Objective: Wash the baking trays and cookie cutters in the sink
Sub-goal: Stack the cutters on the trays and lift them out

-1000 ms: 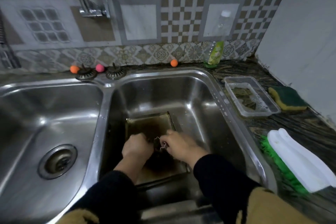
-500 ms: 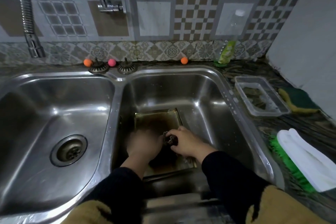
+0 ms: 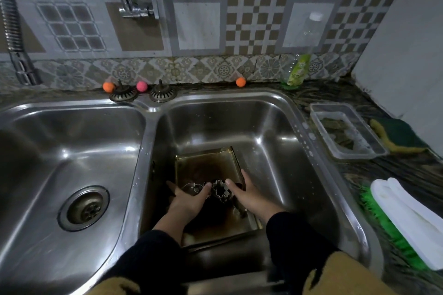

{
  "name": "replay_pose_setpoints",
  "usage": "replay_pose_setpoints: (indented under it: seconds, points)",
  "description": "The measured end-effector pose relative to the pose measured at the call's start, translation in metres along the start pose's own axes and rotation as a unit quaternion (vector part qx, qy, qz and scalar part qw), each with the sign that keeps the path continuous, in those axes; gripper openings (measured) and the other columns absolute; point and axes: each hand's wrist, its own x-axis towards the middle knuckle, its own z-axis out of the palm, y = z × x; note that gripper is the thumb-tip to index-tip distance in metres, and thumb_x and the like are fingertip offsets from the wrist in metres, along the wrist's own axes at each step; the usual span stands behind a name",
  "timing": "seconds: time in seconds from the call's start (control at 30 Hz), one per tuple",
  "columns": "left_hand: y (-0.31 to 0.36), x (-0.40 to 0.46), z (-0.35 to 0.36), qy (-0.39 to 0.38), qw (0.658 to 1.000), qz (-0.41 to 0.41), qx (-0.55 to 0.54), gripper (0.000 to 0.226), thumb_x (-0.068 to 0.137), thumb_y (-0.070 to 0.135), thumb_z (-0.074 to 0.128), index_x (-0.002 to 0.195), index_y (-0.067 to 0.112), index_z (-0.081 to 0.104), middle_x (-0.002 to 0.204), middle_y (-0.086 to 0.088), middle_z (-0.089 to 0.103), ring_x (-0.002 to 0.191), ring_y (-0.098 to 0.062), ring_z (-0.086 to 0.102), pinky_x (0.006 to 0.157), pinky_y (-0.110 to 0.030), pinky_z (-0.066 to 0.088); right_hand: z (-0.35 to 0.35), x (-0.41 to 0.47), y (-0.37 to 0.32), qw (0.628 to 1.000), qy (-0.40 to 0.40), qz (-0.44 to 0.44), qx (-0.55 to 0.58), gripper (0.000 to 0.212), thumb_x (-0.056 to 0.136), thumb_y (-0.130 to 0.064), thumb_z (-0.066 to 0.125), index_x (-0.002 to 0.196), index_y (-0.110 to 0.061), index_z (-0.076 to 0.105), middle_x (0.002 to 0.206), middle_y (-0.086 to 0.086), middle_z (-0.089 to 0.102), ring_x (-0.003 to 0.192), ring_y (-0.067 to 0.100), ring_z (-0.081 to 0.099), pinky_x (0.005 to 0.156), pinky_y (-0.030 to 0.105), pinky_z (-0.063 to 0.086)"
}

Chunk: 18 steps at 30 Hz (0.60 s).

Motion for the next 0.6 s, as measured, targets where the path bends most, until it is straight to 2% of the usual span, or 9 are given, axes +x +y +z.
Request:
replay_pose_setpoints:
  seconds: [0.07, 0.13, 0.4, 0.5, 0.6]
  points:
    - [0.000, 0.000, 0.000, -0.015, 1.000, -0.001, 0.007, 0.118, 0.078, 0.070, 0.057, 0.148, 0.021, -0.025, 0.154, -0.022, 0.021, 0.136, -0.041, 0.033, 0.108, -0.043, 0.033, 0.004, 0.001, -0.002, 1.000, -0.008, -0.001, 0.007, 0.090, 0.084, -0.065, 0.052, 0.149, -0.043, -0.007, 0.161, -0.001, 0.005, 0.145, 0.028, 0.017, 0.113, 0.047, 0.023]
    - [0.001, 0.000, 0.000, -0.021, 1.000, 0.003, 0.011, 0.120, 0.075, 0.070, 0.059, 0.149, 0.021, -0.021, 0.154, -0.021, 0.021, 0.136, -0.040, 0.033, 0.107, -0.043, 0.035, 0.003, 0.000, -0.001, 1.000, -0.007, -0.023, 0.017, 0.090, 0.085, -0.058, 0.056, 0.149, -0.043, -0.006, 0.161, -0.001, 0.005, 0.146, 0.027, 0.016, 0.113, 0.044, 0.024]
    - [0.000, 0.005, -0.001, -0.023, 0.997, 0.022, -0.075, 0.124, 0.064, 0.069, 0.071, 0.152, 0.029, -0.007, 0.150, -0.014, 0.035, 0.131, -0.038, 0.041, 0.105, -0.045, 0.040, -0.005, 0.003, 0.001, 0.997, 0.016, -0.075, 0.022, 0.075, 0.089, -0.045, 0.060, 0.149, -0.044, 0.015, 0.159, -0.005, 0.014, 0.145, 0.021, 0.018, 0.113, 0.039, 0.024]
    - [0.000, 0.001, -0.003, -0.014, 0.995, 0.039, -0.091, 0.125, 0.063, 0.071, 0.070, 0.152, 0.031, -0.009, 0.152, -0.012, 0.034, 0.133, -0.036, 0.040, 0.105, -0.043, 0.039, -0.006, 0.003, 0.001, 0.994, 0.024, -0.103, -0.004, 0.065, 0.090, -0.044, 0.058, 0.146, -0.046, 0.024, 0.157, -0.008, 0.021, 0.143, 0.017, 0.022, 0.111, 0.034, 0.025]
    - [0.005, -0.005, -0.008, -0.020, 0.990, 0.092, -0.107, 0.125, 0.060, 0.074, 0.069, 0.146, 0.044, -0.017, 0.152, -0.010, 0.035, 0.133, -0.035, 0.041, 0.105, -0.043, 0.038, -0.009, -0.001, -0.004, 0.988, 0.069, -0.136, -0.024, 0.055, 0.092, -0.042, 0.057, 0.142, -0.044, 0.035, 0.153, -0.009, 0.030, 0.141, 0.014, 0.028, 0.103, 0.026, 0.027]
